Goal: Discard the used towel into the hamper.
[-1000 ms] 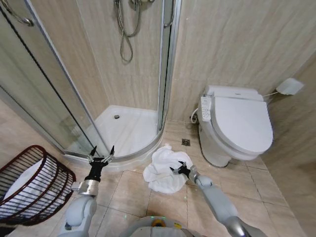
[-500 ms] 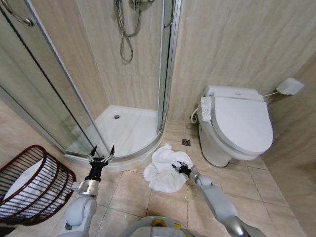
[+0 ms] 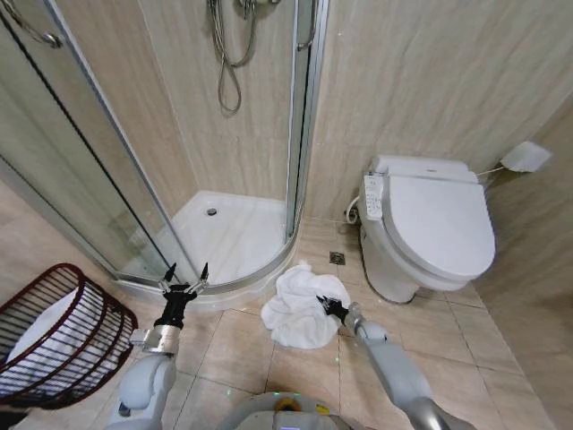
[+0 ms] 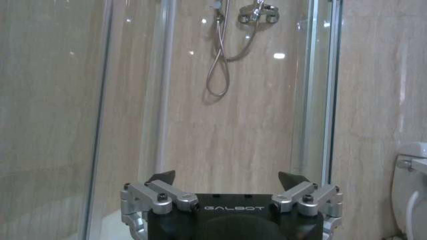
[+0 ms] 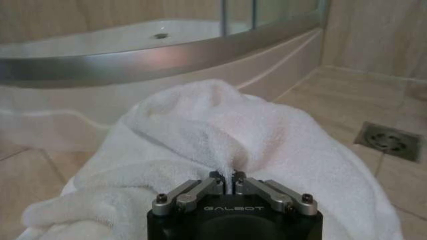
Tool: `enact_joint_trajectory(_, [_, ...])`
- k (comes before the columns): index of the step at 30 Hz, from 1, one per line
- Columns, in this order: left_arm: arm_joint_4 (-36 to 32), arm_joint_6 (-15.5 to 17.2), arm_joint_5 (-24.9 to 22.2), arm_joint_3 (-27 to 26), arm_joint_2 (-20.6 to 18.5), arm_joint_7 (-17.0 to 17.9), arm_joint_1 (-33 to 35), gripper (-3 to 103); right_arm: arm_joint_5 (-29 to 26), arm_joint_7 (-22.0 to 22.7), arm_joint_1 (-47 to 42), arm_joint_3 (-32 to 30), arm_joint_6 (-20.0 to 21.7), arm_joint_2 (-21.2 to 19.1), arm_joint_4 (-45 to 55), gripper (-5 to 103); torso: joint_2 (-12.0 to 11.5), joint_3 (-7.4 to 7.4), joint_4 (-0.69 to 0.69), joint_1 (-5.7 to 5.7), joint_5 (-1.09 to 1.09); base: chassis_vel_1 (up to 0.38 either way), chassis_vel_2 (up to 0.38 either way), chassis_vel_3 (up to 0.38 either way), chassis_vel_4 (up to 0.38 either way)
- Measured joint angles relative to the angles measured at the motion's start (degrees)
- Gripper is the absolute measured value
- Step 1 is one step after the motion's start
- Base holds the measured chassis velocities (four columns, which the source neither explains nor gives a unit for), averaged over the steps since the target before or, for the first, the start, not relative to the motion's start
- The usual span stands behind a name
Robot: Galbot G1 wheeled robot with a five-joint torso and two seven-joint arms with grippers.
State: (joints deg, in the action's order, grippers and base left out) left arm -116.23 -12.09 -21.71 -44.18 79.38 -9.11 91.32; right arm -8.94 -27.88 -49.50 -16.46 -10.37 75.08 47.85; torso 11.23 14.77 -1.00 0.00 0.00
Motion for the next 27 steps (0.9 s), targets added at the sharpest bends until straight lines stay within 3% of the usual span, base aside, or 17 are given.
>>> enact_joint_trajectory(11, [0.2,0.0,-0.5,1.1,-0.3,-0.2,-0.8,100,2.8,10.4,-3.1,-3.5,-0.1,1.0,8.3,4,0.0,0.0,0.0,0.0,0.0,0.0,0.0,0.0,0.0])
enact_joint_trajectory(17, [0.3,-0.2,-1.4,1.1,-0.6,-0.2,-0.7,100,4.7,13.0,-5.6,-5.5,0.0,1.0,15.4,4,0.0,0.0,0.0,0.0,0.0,0.0,0.0,0.0,0.0])
enact_joint_trajectory(20, [0.3,-0.5,-1.9,1.0,-0.8,-0.2,-0.5,100,4.7,14.7,-7.0,-6.0,1.1,0.9,19.9,4,0.0,0.0,0.0,0.0,0.0,0.0,0.0,0.0,0.0])
enact_joint_trajectory(27, [0.4,-1.4,-3.3,0.7,-1.2,-0.3,0.0,100,4.3,23.3,-11.8,-6.3,9.8,-0.6,37.0,4,0.0,0.0,-0.01,0.0,-0.01,0.0,0.0,0.0,0.0])
